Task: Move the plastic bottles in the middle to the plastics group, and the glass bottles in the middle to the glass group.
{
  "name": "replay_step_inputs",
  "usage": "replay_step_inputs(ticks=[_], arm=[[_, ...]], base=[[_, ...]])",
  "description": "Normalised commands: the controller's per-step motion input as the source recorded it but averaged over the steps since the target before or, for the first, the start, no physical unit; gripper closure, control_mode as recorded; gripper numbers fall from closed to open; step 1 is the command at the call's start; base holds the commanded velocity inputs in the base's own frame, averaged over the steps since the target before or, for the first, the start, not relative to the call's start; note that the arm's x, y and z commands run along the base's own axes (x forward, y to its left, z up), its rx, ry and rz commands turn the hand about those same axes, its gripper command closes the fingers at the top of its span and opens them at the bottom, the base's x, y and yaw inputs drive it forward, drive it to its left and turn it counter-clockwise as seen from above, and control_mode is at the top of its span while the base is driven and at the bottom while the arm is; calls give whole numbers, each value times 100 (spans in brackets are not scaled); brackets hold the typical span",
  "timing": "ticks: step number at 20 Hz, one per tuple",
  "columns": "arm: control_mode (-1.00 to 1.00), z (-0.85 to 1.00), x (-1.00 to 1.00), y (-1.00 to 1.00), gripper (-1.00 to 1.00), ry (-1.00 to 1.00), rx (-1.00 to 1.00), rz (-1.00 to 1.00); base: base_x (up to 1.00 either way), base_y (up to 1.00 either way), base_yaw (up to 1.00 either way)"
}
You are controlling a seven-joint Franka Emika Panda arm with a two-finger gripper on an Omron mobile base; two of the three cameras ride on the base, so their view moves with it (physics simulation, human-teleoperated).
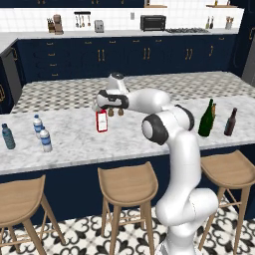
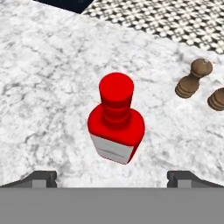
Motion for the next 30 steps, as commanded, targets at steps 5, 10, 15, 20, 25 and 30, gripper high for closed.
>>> replay_step_inputs(ticks=[5,10,15,20,25,30], arm=[[-100,-31,1,0,-100,0,0,0],[-100,-32,0,0,-100,-2,0,2],[-100,-1,0,0,-100,-1,0,6],[-100,-1,8,0,-100,-1,1,9],[-100,0,14,0,-100,0,0,8],[-100,4,11,0,-100,0,0,6]], base=[[0,0,0],[0,0,0],[0,0,0],[0,0,0],[0,0,0],[0,0,0]])
